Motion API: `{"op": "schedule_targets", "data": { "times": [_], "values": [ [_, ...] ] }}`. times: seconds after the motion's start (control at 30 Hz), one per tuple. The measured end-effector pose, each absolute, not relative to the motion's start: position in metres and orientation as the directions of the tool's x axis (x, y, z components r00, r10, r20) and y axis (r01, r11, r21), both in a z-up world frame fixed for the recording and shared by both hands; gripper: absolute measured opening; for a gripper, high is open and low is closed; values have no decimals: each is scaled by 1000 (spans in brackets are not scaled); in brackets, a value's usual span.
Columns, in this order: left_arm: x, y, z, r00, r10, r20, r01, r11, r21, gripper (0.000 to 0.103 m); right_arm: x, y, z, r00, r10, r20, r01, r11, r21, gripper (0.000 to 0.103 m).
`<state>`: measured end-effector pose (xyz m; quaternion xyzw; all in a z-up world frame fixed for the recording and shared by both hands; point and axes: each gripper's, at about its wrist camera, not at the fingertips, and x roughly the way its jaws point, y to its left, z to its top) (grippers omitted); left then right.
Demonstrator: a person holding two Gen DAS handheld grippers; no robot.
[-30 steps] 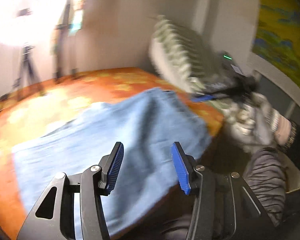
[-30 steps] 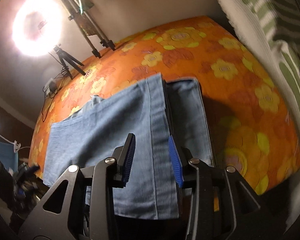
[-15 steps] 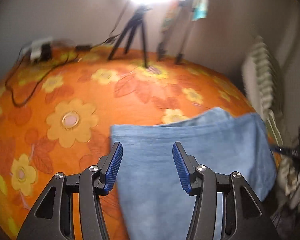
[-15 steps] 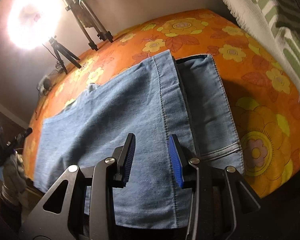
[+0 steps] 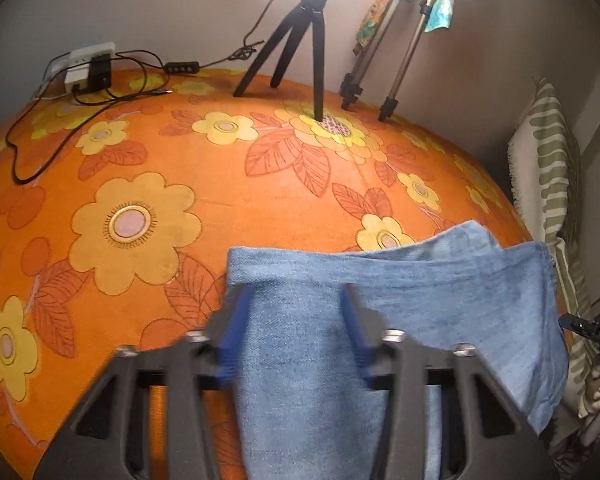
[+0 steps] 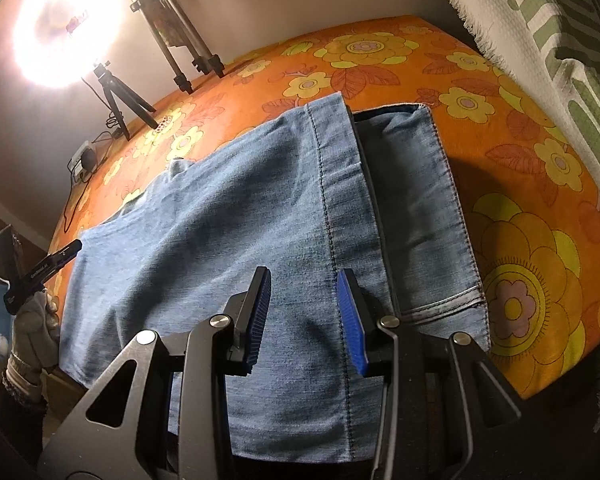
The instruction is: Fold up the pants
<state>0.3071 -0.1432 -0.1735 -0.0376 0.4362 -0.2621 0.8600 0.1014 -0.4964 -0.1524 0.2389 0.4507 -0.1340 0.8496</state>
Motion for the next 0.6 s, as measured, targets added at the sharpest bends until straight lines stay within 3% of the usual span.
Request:
{"op": "schedule_targets", "data": {
  "times": [0.03,0.1,0.23,0.47,0.57,0.6],
  "values": [
    [308,-143,-174,485,-480,-731,412,863,-294,7,102,-496,-153,557,-13,-831,443,851,283,37],
    [306,-141,-172,511,-472,-718,405,869,-283,3,103,-495,-153,555,-14,-832,442,852,280,40],
    [298,-138,-157,636,-393,-665,386,907,-167,1,105,-491,-153,543,-32,-839,439,863,251,40],
    [306,-119,-153,615,-429,-662,364,899,-245,1,102,-481,-132,573,-138,-808,435,886,157,40],
    [310,-115,-153,587,-464,-664,368,883,-292,8,106,-469,-119,618,-120,-777,393,903,173,40],
    [312,-114,-155,568,-482,-667,367,874,-319,24,109,-464,-118,622,-109,-776,377,910,174,40]
  ]
}}
